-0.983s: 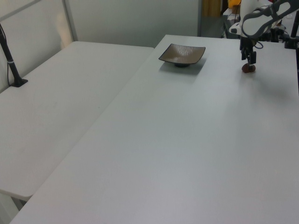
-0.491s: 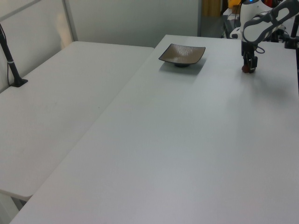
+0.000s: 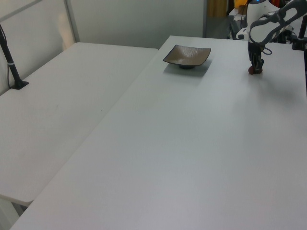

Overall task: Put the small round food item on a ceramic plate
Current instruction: 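Close the gripper on the dark red food item and lift it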

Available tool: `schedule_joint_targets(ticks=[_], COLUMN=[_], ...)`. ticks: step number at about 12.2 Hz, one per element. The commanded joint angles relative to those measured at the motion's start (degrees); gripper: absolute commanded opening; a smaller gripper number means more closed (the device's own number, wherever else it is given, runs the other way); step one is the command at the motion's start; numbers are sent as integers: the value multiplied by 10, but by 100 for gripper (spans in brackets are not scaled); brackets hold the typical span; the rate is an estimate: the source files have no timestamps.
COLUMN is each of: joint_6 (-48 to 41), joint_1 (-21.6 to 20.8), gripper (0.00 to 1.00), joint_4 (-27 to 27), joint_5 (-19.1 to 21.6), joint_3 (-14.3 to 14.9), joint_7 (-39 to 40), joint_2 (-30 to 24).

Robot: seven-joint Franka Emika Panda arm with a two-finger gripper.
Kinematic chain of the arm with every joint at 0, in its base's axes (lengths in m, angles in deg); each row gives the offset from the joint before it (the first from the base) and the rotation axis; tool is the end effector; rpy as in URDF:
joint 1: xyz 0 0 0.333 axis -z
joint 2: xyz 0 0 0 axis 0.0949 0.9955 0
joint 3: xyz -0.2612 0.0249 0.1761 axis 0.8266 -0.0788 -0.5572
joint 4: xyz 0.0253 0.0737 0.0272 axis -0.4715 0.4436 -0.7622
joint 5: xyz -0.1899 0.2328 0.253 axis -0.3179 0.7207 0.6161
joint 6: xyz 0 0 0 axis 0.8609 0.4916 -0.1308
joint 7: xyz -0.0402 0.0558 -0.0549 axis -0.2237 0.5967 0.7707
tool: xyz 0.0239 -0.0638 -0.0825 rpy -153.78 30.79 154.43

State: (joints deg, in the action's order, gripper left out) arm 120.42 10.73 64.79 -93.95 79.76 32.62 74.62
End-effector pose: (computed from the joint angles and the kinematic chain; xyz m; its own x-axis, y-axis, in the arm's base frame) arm 0.5337 -0.2966 0.3126 0.8169 0.5569 -0.1501 0.5739 -0.8108 0.1150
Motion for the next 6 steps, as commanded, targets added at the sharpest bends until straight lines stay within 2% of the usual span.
schedule_joint_targets(ticks=[1,3,6], joint_6=[6,-7,-92], joint_1=[-4,-5,-8], gripper=[0,0,0], joint_4=[12,7,-42], joint_5=[-8,-8,-1], joint_3=[2,2,-1], joint_7=[3,2,2], joint_2=[-13,-17,-33])
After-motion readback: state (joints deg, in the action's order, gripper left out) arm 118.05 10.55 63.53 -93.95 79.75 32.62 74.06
